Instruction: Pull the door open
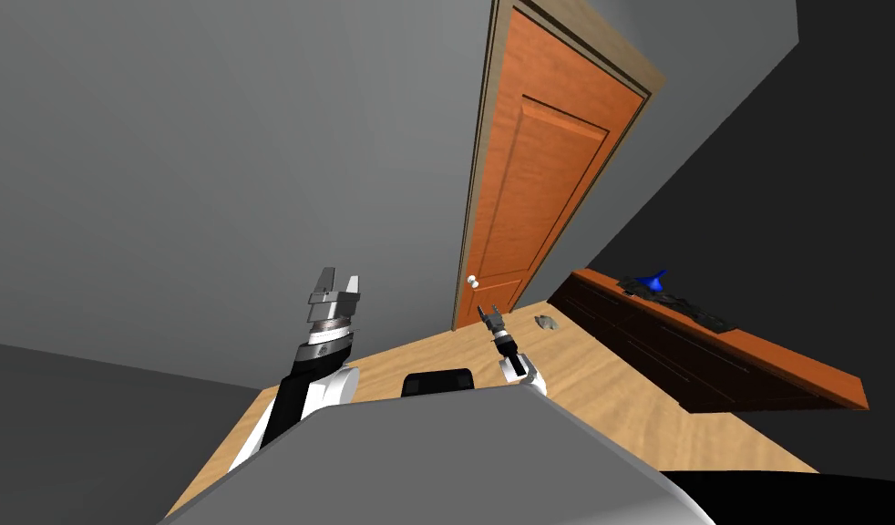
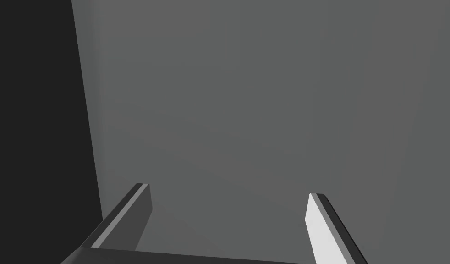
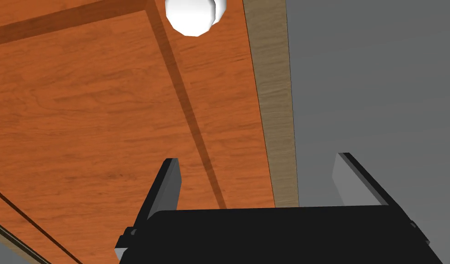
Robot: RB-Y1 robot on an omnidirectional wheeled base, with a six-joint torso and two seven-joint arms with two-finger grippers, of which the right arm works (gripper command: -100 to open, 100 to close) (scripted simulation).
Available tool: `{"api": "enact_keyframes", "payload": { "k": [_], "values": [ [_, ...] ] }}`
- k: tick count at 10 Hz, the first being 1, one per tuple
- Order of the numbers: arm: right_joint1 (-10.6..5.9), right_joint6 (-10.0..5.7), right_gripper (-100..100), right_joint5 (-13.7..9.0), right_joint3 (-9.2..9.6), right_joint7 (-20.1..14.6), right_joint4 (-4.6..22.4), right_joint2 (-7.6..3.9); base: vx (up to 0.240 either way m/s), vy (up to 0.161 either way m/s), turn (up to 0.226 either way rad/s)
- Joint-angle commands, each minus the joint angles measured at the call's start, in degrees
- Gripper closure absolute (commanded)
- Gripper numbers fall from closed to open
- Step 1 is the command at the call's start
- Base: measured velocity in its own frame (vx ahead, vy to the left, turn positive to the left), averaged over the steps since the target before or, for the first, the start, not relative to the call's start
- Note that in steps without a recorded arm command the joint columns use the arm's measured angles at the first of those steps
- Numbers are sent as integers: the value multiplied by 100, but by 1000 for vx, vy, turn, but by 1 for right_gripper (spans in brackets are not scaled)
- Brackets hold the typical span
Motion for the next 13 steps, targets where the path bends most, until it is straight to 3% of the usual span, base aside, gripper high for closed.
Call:
{"api": "enact_keyframes", "payload": {
  "k": [1,4,6,11,13],
  "values": [
    [-88,-37,-100,34,-30,145,218,-21,69,-65,70],
    [-218,-96,-100,96,-77,391,566,-45,62,-58,64],
    [-360,-161,-100,165,-128,661,949,-70,76,-85,111],
    [-529,-238,-100,247,-189,982,1403,-99,55,-72,57],
    [-541,-235,-100,250,-192,992,1424,-95,32,-36,27]
  ]
}}
